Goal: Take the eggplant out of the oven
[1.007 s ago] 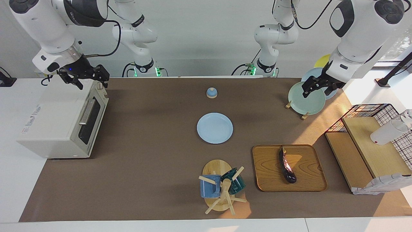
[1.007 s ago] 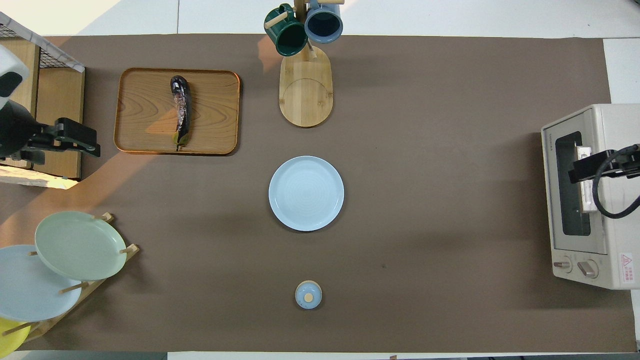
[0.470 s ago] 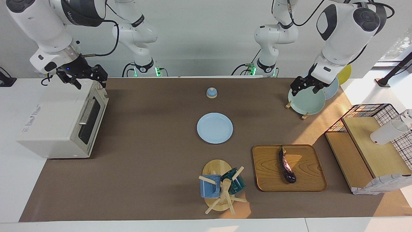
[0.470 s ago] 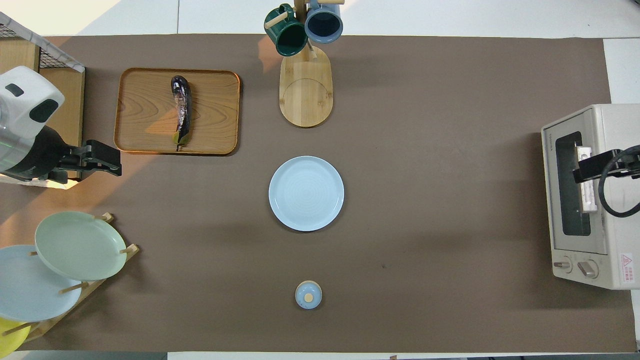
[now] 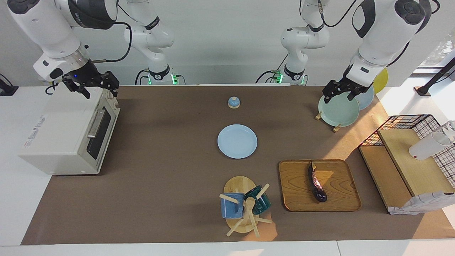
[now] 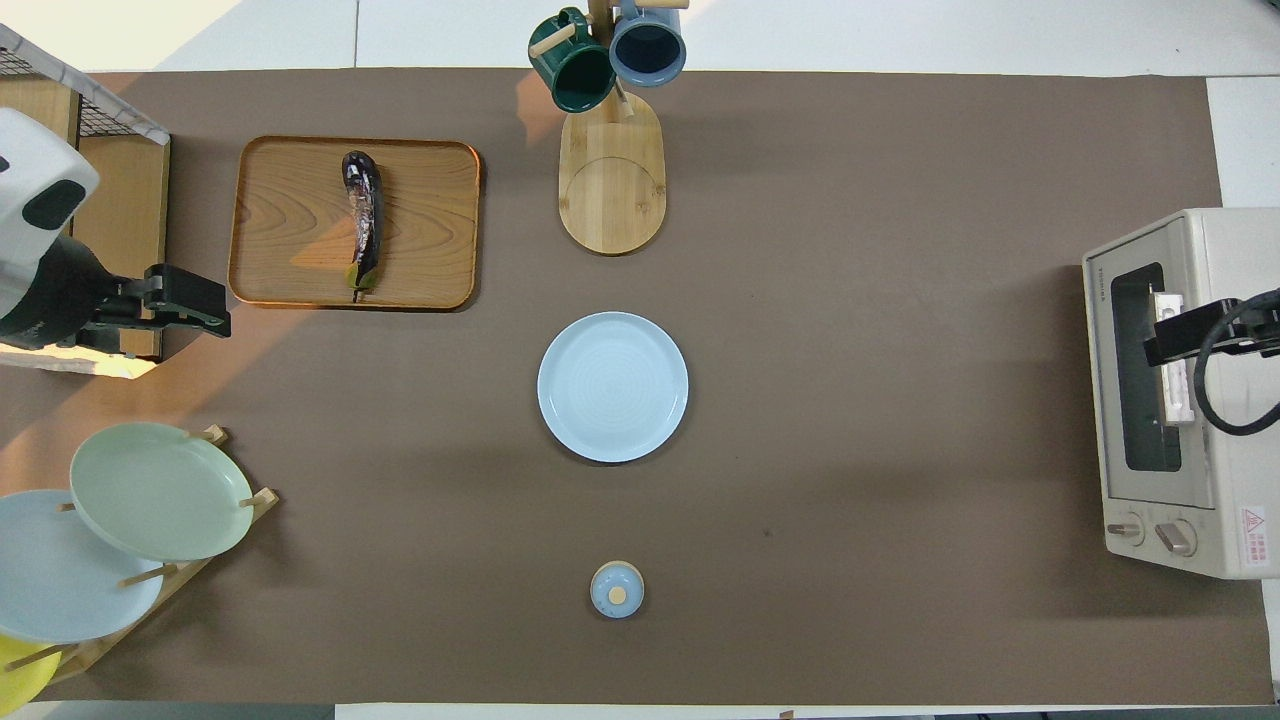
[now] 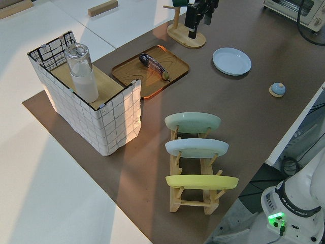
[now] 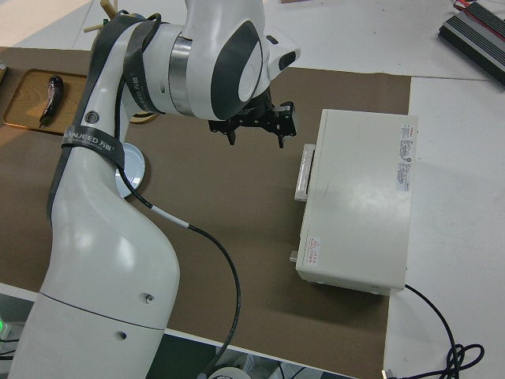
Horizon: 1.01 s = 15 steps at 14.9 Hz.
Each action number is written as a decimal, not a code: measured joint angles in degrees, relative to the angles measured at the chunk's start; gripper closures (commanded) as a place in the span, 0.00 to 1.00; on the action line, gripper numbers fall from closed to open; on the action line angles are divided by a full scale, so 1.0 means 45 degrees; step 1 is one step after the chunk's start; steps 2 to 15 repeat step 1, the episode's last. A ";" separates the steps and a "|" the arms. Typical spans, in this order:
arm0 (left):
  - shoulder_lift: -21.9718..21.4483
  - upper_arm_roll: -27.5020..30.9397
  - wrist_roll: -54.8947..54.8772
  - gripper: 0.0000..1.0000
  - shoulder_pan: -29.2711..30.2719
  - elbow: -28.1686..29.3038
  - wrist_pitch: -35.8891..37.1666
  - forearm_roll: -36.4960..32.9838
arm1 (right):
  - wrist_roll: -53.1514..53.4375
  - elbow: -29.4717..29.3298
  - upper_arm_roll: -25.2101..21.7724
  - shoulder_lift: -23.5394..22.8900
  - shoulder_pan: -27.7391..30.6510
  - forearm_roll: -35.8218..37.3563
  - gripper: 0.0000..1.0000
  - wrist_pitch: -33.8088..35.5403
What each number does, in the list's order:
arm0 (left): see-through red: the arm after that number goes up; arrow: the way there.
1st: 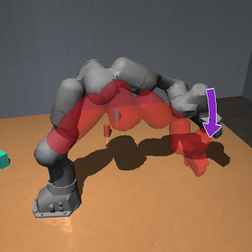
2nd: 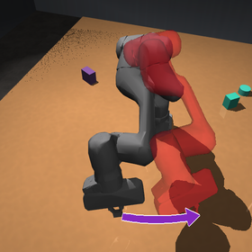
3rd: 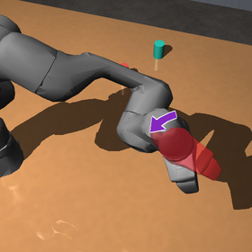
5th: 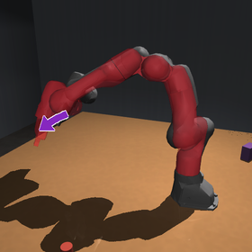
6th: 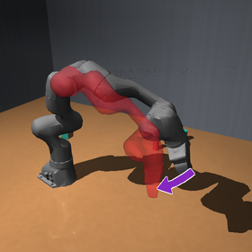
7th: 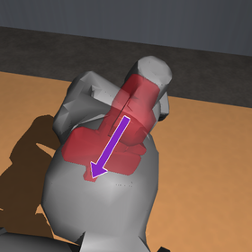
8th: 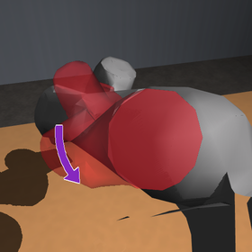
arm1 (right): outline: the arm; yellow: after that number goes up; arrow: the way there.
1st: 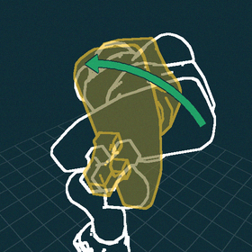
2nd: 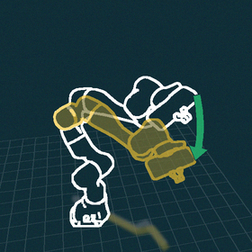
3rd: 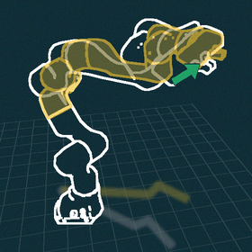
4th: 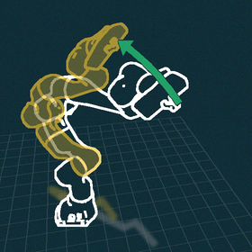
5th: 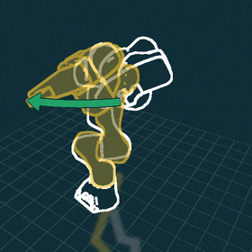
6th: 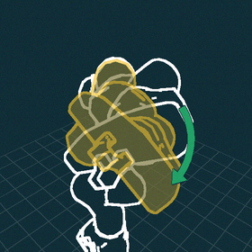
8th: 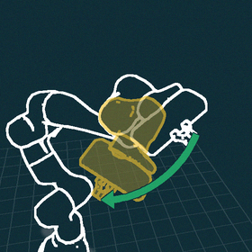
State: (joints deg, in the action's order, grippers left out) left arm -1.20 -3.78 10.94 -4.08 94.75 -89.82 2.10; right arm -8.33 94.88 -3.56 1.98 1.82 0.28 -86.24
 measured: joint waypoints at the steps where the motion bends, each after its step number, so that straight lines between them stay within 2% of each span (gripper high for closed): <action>1: 0.0014 0.0000 0.0000 0.00 0.0000 0.0000 -0.0020 0.0002 | 0.0000 0.0000 0.0000 0.0000 0.0000 0.0000 0.00 0.0000; 15: 0.0014 0.0000 0.0000 0.00 0.0000 0.0000 -0.0020 0.0002 | 0.0000 0.0000 0.0000 0.0000 0.0000 0.0000 0.00 0.0000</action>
